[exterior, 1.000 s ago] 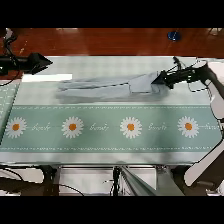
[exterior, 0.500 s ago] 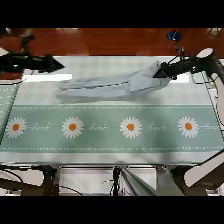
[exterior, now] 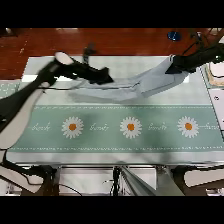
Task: Fold the shirts.
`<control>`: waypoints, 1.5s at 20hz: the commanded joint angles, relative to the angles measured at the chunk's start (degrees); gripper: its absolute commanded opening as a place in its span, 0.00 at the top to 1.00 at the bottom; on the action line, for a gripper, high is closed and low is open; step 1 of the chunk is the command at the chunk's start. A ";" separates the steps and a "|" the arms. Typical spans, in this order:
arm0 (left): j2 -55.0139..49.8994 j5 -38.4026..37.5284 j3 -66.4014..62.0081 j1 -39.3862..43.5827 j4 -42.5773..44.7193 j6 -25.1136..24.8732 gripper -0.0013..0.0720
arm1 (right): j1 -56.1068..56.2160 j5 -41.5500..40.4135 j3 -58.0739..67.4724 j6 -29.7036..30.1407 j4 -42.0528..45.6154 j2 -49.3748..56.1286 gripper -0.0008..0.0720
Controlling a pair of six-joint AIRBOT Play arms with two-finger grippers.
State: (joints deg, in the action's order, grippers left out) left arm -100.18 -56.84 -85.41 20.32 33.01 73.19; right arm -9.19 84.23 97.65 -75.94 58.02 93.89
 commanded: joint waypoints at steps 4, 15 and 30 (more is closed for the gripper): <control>-7.78 6.08 -0.04 13.05 -9.20 3.13 0.94 | 0.02 6.43 0.02 -1.40 4.55 -7.98 0.96; -12.76 21.11 -0.26 21.40 -26.01 4.07 0.94 | 0.02 10.60 0.02 -2.16 5.05 -16.57 0.96; 25.42 -2.36 -0.74 -17.99 0.46 -0.72 0.94 | 11.50 8.55 0.00 -8.35 17.84 -12.31 0.96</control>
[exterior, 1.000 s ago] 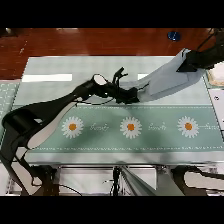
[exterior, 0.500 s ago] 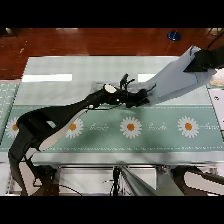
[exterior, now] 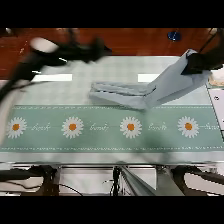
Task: Fold the shirts.
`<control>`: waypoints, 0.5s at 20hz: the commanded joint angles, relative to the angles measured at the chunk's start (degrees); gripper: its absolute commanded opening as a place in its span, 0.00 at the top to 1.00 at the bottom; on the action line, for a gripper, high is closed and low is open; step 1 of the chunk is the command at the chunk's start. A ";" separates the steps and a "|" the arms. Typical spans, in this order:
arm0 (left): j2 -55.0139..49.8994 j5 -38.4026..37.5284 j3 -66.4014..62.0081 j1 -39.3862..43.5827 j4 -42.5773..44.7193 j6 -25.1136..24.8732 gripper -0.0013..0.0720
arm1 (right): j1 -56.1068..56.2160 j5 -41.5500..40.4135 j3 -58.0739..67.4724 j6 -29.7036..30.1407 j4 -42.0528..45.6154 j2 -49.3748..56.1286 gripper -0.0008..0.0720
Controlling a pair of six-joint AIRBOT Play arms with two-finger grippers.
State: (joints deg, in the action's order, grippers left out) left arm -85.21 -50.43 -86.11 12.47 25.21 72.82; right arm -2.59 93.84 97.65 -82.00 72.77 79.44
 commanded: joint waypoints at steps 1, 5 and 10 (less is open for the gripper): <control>14.14 -11.67 -0.04 -14.01 9.62 -0.35 0.94 | 6.97 -2.80 0.00 -3.52 3.37 3.30 0.96; 25.05 -21.03 -0.04 -27.23 10.47 -3.23 0.94 | 13.57 -10.47 0.00 -9.20 4.33 8.24 0.96; 30.12 -29.42 -0.02 -36.50 11.89 -5.31 0.94 | 18.99 -14.97 0.00 -12.31 1.99 15.72 0.96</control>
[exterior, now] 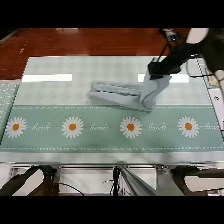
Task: Fold the shirts.
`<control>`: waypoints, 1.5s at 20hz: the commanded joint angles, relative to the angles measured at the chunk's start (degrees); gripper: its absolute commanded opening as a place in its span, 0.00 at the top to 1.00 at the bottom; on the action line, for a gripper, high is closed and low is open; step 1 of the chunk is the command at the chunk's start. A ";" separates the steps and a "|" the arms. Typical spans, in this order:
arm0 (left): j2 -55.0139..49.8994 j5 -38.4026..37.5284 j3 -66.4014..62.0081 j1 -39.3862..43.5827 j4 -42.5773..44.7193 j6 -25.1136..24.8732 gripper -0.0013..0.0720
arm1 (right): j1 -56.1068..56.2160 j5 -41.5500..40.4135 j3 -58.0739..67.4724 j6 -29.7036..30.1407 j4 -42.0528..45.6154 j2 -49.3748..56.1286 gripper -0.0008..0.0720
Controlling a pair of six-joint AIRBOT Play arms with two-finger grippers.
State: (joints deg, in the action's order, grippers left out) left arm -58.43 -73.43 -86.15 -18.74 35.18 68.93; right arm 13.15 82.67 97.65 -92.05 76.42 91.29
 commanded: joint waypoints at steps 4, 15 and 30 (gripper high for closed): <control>3.28 -7.67 0.11 -5.09 4.31 -1.40 0.94 | 7.96 -11.93 0.02 -3.69 -7.87 8.15 0.96; 3.21 -10.19 2.14 0.81 6.93 -1.40 0.94 | 13.44 -29.29 0.02 -5.42 -17.07 14.80 0.30; -11.76 -8.66 9.73 12.17 8.15 -5.49 0.94 | -12.85 9.09 -6.27 2.93 10.75 -0.81 0.23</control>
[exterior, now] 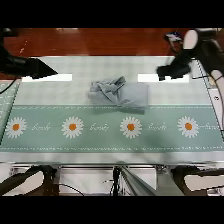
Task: Fold the shirts.
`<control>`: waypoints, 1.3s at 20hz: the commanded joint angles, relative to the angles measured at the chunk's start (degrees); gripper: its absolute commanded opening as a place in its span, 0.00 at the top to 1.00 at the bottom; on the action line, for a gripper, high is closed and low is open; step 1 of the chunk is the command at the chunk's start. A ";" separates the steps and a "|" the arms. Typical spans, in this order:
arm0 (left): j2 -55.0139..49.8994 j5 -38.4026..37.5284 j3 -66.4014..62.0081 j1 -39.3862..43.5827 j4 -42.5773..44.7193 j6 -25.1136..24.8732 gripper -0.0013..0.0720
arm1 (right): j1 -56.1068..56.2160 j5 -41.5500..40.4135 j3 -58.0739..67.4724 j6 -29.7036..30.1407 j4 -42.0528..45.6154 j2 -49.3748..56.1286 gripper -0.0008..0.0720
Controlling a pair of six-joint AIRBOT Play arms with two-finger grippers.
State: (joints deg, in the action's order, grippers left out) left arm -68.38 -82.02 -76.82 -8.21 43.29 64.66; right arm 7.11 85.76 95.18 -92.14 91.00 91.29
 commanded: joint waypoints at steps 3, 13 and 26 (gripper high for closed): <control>-0.87 -0.11 0.37 0.17 0.55 -2.12 0.94 | -13.03 -1.81 -13.62 7.48 -22.75 -0.81 0.15; 0.35 -1.33 0.37 -2.36 0.72 -2.08 0.94 | -8.57 -25.14 -30.32 13.35 -47.39 3.76 0.15; 1.73 -3.69 0.37 -2.36 0.72 -2.54 0.94 | -8.72 -15.65 -11.82 6.91 -56.06 -9.20 0.96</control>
State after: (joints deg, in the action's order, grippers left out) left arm -66.81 -85.52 -76.44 -10.52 43.99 62.19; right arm 0.80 62.17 75.70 -76.90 29.39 89.03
